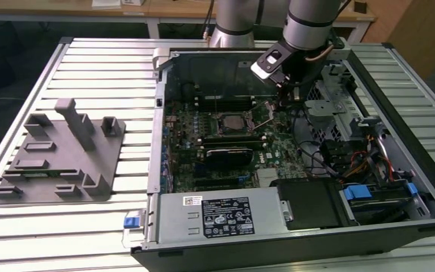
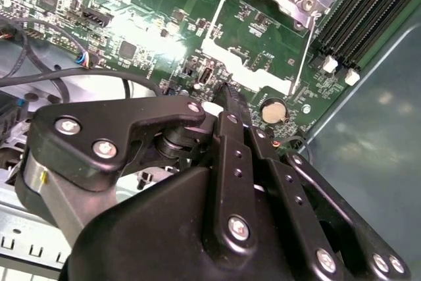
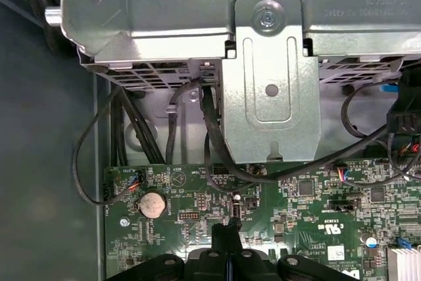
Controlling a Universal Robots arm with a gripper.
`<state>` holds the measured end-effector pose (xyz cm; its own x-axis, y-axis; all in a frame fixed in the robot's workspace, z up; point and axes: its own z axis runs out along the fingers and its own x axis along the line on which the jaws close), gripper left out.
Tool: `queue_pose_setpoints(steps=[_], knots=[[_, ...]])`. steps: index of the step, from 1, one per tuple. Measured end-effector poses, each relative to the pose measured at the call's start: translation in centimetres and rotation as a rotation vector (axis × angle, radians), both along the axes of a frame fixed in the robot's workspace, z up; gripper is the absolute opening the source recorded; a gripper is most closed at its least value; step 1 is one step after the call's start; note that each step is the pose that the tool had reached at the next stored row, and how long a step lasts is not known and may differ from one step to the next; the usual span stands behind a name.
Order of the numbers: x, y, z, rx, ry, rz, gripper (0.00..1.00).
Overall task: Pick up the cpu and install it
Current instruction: 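Close the cpu cover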
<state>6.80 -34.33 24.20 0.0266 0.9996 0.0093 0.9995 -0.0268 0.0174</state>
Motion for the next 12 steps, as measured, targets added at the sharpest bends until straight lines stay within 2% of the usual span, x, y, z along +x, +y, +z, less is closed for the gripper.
queue_pose_setpoints(steps=[2, 8, 12], knots=[[0.0, 0.01, -0.13, 0.0097, -0.0006, 0.0, 0.11], [-0.11, 0.0, -0.44, 0.0096, -0.0005, 0.0, 0.11], [-0.73, 0.0, -0.54, 0.0099, -0.0005, 0.0, 0.11]])
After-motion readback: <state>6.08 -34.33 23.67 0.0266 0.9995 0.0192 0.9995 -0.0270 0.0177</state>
